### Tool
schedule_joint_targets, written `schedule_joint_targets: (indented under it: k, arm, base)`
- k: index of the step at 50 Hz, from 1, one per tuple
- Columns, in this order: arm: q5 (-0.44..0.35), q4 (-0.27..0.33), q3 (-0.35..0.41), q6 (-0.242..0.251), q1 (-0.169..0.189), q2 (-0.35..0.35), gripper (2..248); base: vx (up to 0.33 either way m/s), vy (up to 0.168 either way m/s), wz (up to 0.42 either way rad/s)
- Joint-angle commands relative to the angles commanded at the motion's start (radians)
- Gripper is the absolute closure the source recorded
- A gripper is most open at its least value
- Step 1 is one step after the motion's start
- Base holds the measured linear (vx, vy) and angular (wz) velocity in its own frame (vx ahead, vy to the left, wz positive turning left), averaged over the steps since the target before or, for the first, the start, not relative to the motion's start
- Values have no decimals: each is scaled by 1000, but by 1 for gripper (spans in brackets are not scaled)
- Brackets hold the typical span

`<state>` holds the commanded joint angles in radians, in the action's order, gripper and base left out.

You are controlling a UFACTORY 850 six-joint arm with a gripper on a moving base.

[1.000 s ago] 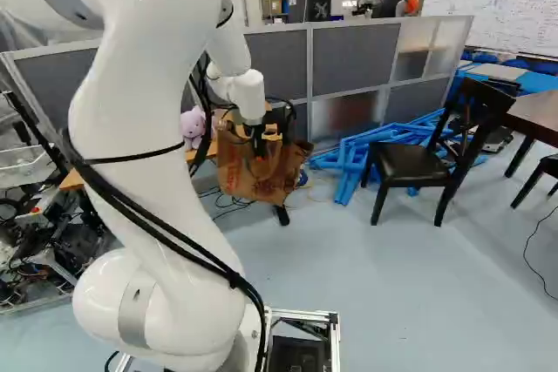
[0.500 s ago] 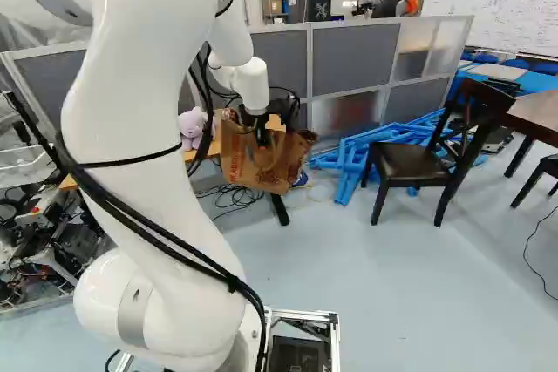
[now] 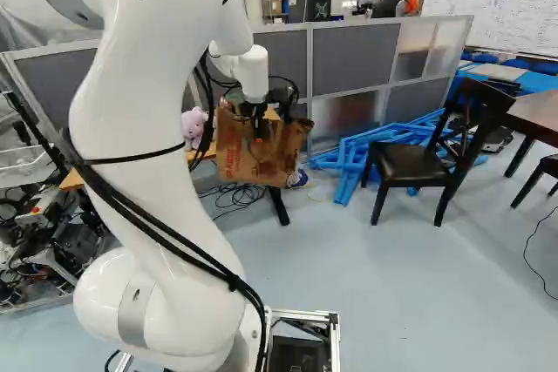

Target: Pick up the bag on the ground and place it on the table

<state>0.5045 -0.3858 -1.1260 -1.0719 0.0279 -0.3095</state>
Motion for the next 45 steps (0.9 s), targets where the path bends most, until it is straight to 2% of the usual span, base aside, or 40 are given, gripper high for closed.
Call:
schedule_joint_targets:
  k: [26,45]
  arm:
    - [187,-27,4,0,-3,70,229]
    - [208,-31,12,0,-3,128,229]
  base:
    - [0,0,0]
    - [0,0,0]
